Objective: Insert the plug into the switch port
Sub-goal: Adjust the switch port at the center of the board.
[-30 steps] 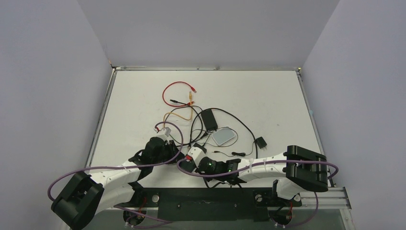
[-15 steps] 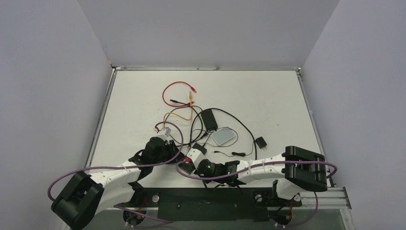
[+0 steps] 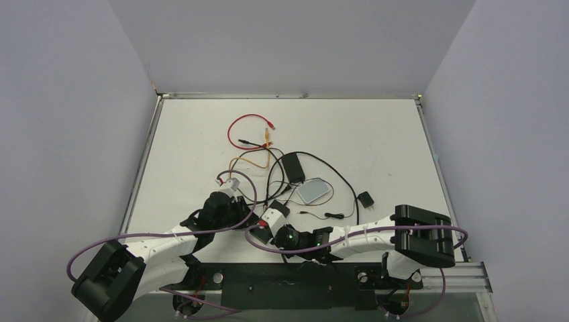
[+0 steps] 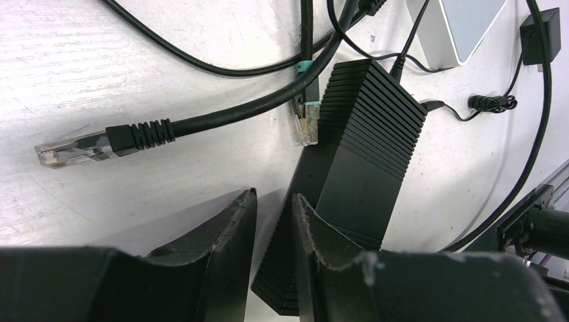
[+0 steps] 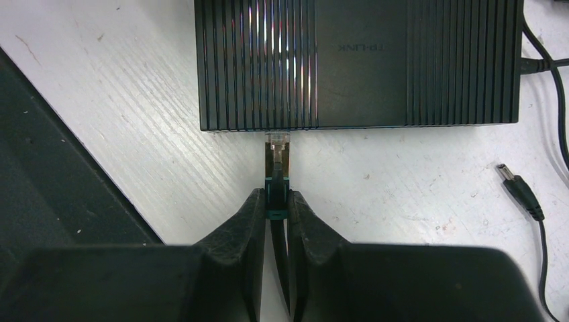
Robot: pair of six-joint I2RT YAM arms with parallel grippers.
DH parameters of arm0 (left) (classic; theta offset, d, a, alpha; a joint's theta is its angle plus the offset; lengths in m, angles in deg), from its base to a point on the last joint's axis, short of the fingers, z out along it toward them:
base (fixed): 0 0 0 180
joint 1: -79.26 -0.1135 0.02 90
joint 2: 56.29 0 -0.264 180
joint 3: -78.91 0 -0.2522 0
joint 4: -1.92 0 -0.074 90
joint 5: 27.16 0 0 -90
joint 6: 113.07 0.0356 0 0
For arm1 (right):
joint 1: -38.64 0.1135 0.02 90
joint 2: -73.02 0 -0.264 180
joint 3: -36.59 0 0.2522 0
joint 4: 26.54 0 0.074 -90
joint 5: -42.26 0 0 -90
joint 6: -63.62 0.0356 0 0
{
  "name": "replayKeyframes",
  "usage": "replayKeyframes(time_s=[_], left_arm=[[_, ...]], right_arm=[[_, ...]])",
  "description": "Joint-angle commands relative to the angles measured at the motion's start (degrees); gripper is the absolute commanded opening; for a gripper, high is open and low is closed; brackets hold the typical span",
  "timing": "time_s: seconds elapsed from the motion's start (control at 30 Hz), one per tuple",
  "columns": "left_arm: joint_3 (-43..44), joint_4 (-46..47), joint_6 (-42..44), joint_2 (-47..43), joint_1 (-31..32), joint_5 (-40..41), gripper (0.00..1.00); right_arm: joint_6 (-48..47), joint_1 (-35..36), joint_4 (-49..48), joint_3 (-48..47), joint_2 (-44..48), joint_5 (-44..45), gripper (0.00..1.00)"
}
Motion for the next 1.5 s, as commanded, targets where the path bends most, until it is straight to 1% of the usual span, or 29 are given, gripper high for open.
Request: replayKeyframes(time_s=[0.0,0.27,0.73,1.47], left_arm=[[1.19,-0.14,0.73,-0.94,0.06,-1.35,0.25],[1.21,-0.10,0.73,-0.52,0.06,-1.28,0.25],[1.27,0.08,0.83,-0.05,0.06,-1.18,0.25],[1.01,0.73,1.26,0.59,0.06,-2.24,0.25]], right_arm=[[3.31,0.95,-2.11,-0.18,-1.05,2.53,0.00],[5.02,2.55,-2.06,0.14,-0.76,4.53,0.00],[8.97,4.12,-1.99,3.69,2.92,10.49,0.00],[6.36,4.16,-3.53,1.05,0.42,8.40,0.00]])
